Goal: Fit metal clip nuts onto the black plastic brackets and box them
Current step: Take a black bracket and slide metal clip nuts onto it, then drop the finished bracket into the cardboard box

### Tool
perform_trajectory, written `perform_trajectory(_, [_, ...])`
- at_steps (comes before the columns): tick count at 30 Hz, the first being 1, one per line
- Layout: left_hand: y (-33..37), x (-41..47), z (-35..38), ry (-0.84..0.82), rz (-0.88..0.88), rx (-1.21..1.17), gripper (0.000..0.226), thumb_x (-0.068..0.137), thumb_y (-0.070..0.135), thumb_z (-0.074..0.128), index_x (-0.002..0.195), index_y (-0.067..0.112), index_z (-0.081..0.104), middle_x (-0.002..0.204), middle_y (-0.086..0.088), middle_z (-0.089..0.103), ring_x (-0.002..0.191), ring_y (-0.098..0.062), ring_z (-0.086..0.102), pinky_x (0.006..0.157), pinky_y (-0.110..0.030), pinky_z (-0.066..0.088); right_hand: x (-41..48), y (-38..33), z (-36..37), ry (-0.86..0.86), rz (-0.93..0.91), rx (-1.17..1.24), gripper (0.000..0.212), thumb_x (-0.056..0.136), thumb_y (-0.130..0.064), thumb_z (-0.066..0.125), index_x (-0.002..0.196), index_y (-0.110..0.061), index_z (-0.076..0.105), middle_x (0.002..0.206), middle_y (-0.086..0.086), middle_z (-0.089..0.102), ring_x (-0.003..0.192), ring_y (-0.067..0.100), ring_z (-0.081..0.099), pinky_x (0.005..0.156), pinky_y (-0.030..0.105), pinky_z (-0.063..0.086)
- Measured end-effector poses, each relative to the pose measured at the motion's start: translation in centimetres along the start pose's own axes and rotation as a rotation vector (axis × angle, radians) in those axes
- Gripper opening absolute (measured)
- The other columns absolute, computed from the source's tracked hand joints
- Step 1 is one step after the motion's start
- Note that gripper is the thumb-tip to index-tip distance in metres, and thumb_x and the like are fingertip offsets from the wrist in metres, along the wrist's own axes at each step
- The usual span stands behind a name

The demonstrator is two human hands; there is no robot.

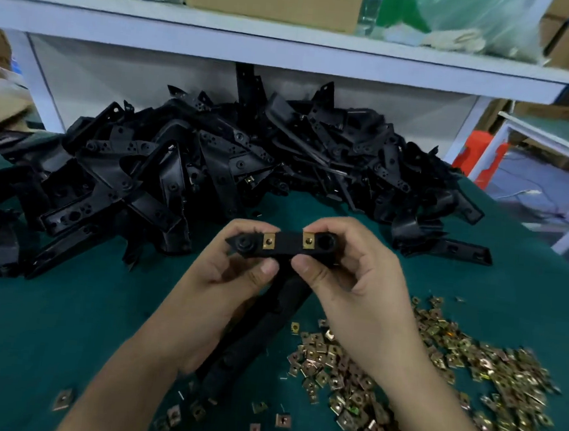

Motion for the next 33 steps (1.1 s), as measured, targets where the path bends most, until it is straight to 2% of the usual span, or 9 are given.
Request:
perform_trajectory(5, [0.0, 0.0, 6.7, -0.137, -0.048, -0.104, 0.021, 0.094, 0.013, 0.065, 0.115, 0.018, 0.061, 0.105, -0.007, 0.067, 0.097, -0.019, 0.065, 0.079, -0.028, 0.056, -3.6, -1.2, -5.8, 0.139, 0.013, -0.003, 0.023, 0.089, -0.016, 0.074, 0.102, -0.033, 0.064, 0.098, -0.013, 0.069, 0.094, 0.01, 0.066, 0.078, 0.03, 0.052])
perform_trajectory(8, [-1.3, -0.7, 12.2, -0.253, -0.086, -0.108, 0.021, 0.098, 0.015, 0.065, 0.118, 0.019, 0.06, 0.108, -0.005, 0.069, 0.099, -0.018, 0.066, 0.084, -0.031, 0.056, -7.2, -1.0, -10.5, 0.237, 0.061, -0.01, 0.027, 0.088, -0.007, 0.073, 0.102, -0.029, 0.065, 0.096, -0.009, 0.069, 0.091, 0.009, 0.066, 0.078, 0.021, 0.051])
perform_trajectory(14, [-5.7, -4.1, 24.8, -0.426, -0.256, -0.101, 0.022, 0.094, 0.019, 0.063, 0.113, 0.03, 0.063, 0.119, -0.008, 0.07, 0.112, -0.026, 0.066, 0.1, -0.048, 0.051, -17.1, 0.0, -20.2, 0.481, 0.192, -0.06, 0.028, 0.088, -0.001, 0.07, 0.106, -0.022, 0.065, 0.1, -0.005, 0.072, 0.094, 0.009, 0.068, 0.083, 0.017, 0.049])
perform_trajectory(19, [-9.4, -8.1, 34.7, -0.531, -0.392, -0.079, 0.025, 0.089, 0.021, 0.065, 0.108, 0.037, 0.067, 0.116, -0.005, 0.073, 0.113, -0.025, 0.067, 0.101, -0.044, 0.05, -26.7, 1.0, -27.1, 0.683, 0.357, -0.165, 0.031, 0.089, -0.015, 0.071, 0.111, -0.036, 0.067, 0.105, -0.006, 0.072, 0.096, 0.014, 0.069, 0.082, 0.037, 0.056])
perform_trajectory(22, [-12.1, -10.8, 39.3, -0.631, -0.456, -0.003, 0.028, 0.099, 0.012, 0.062, 0.111, 0.036, 0.065, 0.117, -0.004, 0.072, 0.109, -0.014, 0.066, 0.102, -0.037, 0.048, -32.1, 1.6, -30.1, 0.781, 0.457, -0.245, 0.031, 0.089, -0.016, 0.072, 0.113, -0.034, 0.066, 0.103, -0.011, 0.073, 0.097, 0.005, 0.069, 0.083, 0.028, 0.059])
perform_trajectory(25, [-14.8, -12.5, 42.3, -0.731, -0.535, 0.133, 0.03, 0.1, 0.017, 0.062, 0.111, 0.045, 0.062, 0.12, 0.0, 0.07, 0.113, -0.013, 0.066, 0.103, -0.036, 0.05, -36.6, 2.7, -31.8, 0.866, 0.61, -0.298, 0.031, 0.09, -0.02, 0.072, 0.118, -0.032, 0.065, 0.106, -0.012, 0.071, 0.099, 0.003, 0.067, 0.088, 0.03, 0.057])
perform_trajectory(28, [-17.0, -13.6, 43.8, -0.802, -0.591, 0.228, 0.036, 0.1, 0.021, 0.063, 0.123, 0.046, 0.054, 0.12, 0.006, 0.07, 0.111, -0.008, 0.067, 0.097, -0.029, 0.052, -39.6, 3.7, -32.6, 0.885, 0.781, -0.356, 0.031, 0.092, -0.025, 0.07, 0.121, -0.033, 0.063, 0.109, -0.014, 0.067, 0.102, 0.004, 0.064, 0.091, 0.034, 0.056])
perform_trajectory(30, [-18.0, -14.1, 44.2, -0.82, -0.615, 0.255, 0.049, 0.099, 0.022, 0.065, 0.137, 0.046, 0.045, 0.122, 0.008, 0.068, 0.111, -0.006, 0.066, 0.097, -0.027, 0.051, -40.8, 4.4, -32.8, 0.839, 0.879, -0.402, 0.031, 0.093, -0.028, 0.069, 0.123, -0.032, 0.062, 0.108, -0.017, 0.064, 0.104, 0.006, 0.061, 0.089, 0.032, 0.056])
perform_trajectory(33, [-19.0, -14.2, 44.3, -0.816, -0.627, 0.278, 0.068, 0.098, 0.02, 0.066, 0.149, 0.047, 0.031, 0.129, 0.011, 0.06, 0.118, -0.007, 0.062, 0.108, -0.043, 0.049, -41.7, 5.8, -32.9, 0.732, 0.988, -0.455, 0.032, 0.094, -0.031, 0.067, 0.125, -0.033, 0.06, 0.11, -0.017, 0.062, 0.103, 0.006, 0.059, 0.08, 0.021, 0.05])
Point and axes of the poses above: each hand's wrist, its own x-axis towards the middle knuckle, its own z-axis out of the palm, y = z × x, the point moved 5 cm from there along x, towards the middle knuckle
